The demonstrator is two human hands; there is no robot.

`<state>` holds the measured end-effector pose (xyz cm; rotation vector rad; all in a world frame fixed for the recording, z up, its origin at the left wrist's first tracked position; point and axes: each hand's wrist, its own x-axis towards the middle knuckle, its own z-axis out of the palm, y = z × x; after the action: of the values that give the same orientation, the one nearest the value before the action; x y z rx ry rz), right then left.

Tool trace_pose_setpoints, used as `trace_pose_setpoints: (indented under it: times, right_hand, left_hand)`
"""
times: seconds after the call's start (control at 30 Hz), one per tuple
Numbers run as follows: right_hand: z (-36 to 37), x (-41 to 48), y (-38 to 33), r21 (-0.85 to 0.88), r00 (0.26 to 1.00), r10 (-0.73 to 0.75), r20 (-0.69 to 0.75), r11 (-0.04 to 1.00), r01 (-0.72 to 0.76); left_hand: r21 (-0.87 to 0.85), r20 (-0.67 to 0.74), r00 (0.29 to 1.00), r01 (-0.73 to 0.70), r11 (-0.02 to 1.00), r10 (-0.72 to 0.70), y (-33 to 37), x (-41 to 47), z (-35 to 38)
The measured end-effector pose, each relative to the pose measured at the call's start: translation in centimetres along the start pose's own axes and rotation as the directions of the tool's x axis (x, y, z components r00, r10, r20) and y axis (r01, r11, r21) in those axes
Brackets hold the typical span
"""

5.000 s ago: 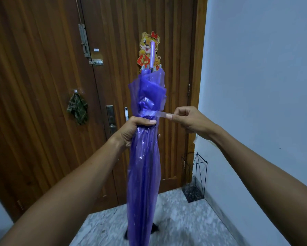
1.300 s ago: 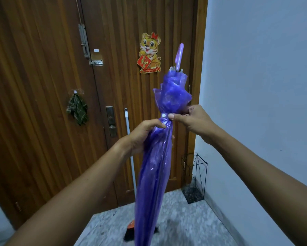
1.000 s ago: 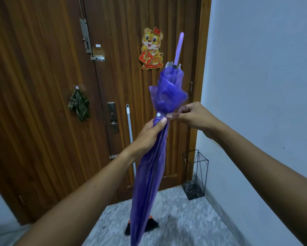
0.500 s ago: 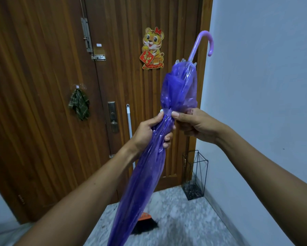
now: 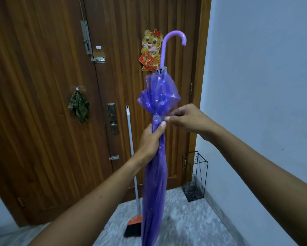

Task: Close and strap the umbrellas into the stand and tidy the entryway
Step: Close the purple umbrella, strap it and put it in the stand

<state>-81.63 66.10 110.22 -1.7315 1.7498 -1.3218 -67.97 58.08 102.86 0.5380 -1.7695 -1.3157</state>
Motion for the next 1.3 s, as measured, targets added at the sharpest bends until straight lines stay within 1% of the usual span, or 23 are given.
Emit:
trace_pose_setpoints:
  times: [0.07,0.13,0.17,0.27,0.33,0.43,0.5,0.57,0.6,0.67,0.7,0.77,0.87,1.0,1.17,1.3]
  right_hand:
    - [-0.5,-0.2,0.0,0.087,1.000,0.026,-0.001,0.996,-0.026]
    - [-0.6,-0.3,0.2,0.168,0.999,0.045,0.026,0.985,-0.048]
    - [-0.7,-0.3,0.3,0.205,0.998,0.050,0.035,0.977,-0.056]
    - [-0.8,-0.3,0.7,0.320,0.996,0.084,0.020,0.944,-0.086]
    - [-0.9,-0.2,0.7,0.436,0.993,0.107,0.054,0.892,-0.120]
    - [-0.6,-0.3,0.2,0.591,0.986,0.083,0.145,0.792,-0.154]
    - [-0.3,-0.3,0.1,0.625,0.990,0.064,0.129,0.770,-0.131]
    - [-0.4,-0.1,0.3,0.608,0.996,0.077,0.042,0.790,-0.087]
    - [-0.4,0.0,0.5,0.566,0.996,0.089,-0.021,0.822,-0.061]
    - [-0.2,0.0,0.9,0.453,0.987,0.092,-0.135,0.891,-0.021]
    - [0.0,0.1,1.1,0.405,0.980,0.083,-0.179,0.914,-0.004]
    - [0.5,0.1,1.2,0.337,0.971,0.066,-0.228,0.941,0.015]
    - [0.8,0.1,1.0,0.299,0.983,0.051,-0.176,0.954,0.004]
    - [0.4,0.0,0.3,0.339,0.994,0.069,-0.084,0.940,-0.037]
    - [0.3,-0.6,-0.5,0.293,0.996,0.092,-0.012,0.952,-0.085]
    - [0.5,-0.8,-0.8,0.338,0.990,0.143,-0.003,0.932,-0.133]
  left_hand:
    - [-0.122,0.073,0.997,-0.009,0.992,0.018,0.5,0.1,-0.6]
    - [-0.255,0.183,0.983,0.040,0.966,0.008,1.1,0.0,-0.9]
    - [-0.292,0.234,0.972,0.068,0.954,0.003,1.4,0.0,-1.1]
    - [-0.359,0.358,0.934,0.143,0.922,-0.005,2.2,-0.1,-1.6]
    - [-0.423,0.426,0.905,0.205,0.883,-0.006,2.5,0.0,-1.7]
    - [-0.484,0.475,0.880,0.274,0.831,-0.014,2.9,0.0,-1.4]
    - [-0.491,0.497,0.867,0.305,0.816,-0.026,3.1,0.0,-1.3]
    - [-0.458,0.468,0.880,0.323,0.828,-0.085,3.2,0.3,-1.3]
    - [-0.418,0.410,0.904,0.303,0.856,-0.120,3.2,0.5,-1.4]
    - [-0.299,0.246,0.958,0.216,0.929,-0.144,2.8,0.9,-1.4]
    - [-0.241,0.178,0.973,0.187,0.952,-0.146,2.6,0.9,-1.3]
    - [-0.181,0.093,0.982,0.181,0.967,-0.166,2.3,0.5,-0.8]
    - [-0.190,0.036,0.989,0.146,0.971,-0.142,1.8,0.2,-0.5]
    - [-0.322,0.013,0.995,0.101,0.941,-0.102,2.1,-0.1,-0.6]
    - [-0.409,-0.056,0.994,0.064,0.910,-0.095,2.2,0.0,-0.8]
    - [-0.420,0.009,0.999,0.038,0.907,-0.038,2.3,-0.5,-0.9]
